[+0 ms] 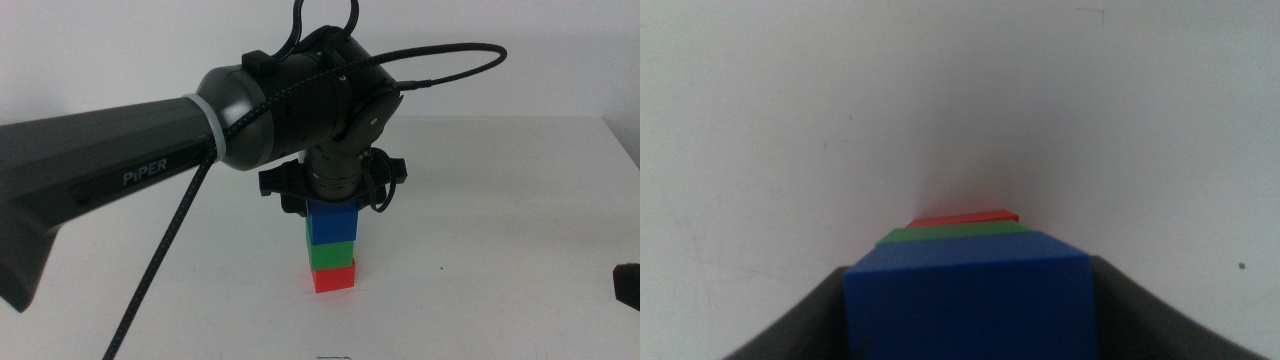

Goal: Stack red cubes first, then green, then blue cubes in a specific spot.

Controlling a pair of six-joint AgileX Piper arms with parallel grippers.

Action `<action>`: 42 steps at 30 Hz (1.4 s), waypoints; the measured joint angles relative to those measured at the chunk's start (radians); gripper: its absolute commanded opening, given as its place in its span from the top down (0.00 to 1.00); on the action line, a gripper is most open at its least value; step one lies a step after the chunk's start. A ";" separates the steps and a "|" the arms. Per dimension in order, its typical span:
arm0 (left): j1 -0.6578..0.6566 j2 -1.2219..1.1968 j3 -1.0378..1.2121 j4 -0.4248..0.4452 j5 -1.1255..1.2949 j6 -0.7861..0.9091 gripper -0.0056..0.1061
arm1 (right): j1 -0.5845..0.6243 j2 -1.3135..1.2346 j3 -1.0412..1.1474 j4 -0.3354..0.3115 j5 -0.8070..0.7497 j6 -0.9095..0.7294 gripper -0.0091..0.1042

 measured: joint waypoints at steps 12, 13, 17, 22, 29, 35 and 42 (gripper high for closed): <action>0.000 -0.010 -0.001 -0.001 -0.001 0.045 0.13 | 0.000 0.000 0.000 0.000 0.000 0.000 0.14; 0.000 -0.021 -0.003 -0.005 0.001 0.061 0.13 | 0.000 0.000 0.000 0.000 0.000 0.000 0.14; 0.000 -0.096 -0.043 -0.019 0.032 0.162 0.13 | 0.000 0.000 0.000 0.000 0.000 0.000 0.14; 0.000 -0.218 -0.074 -0.017 0.047 0.243 0.13 | 0.000 0.000 0.000 0.000 0.000 0.000 0.14; 0.000 -0.378 -0.077 0.069 0.158 0.269 0.13 | 0.000 0.000 0.000 0.000 0.000 0.000 0.14; 0.061 -0.520 -0.053 0.085 0.174 0.479 0.13 | 0.000 0.000 0.000 0.000 0.001 0.000 0.14; 0.334 -0.723 0.116 -0.127 0.023 0.844 0.13 | 0.000 0.000 0.000 -0.004 0.001 0.000 0.14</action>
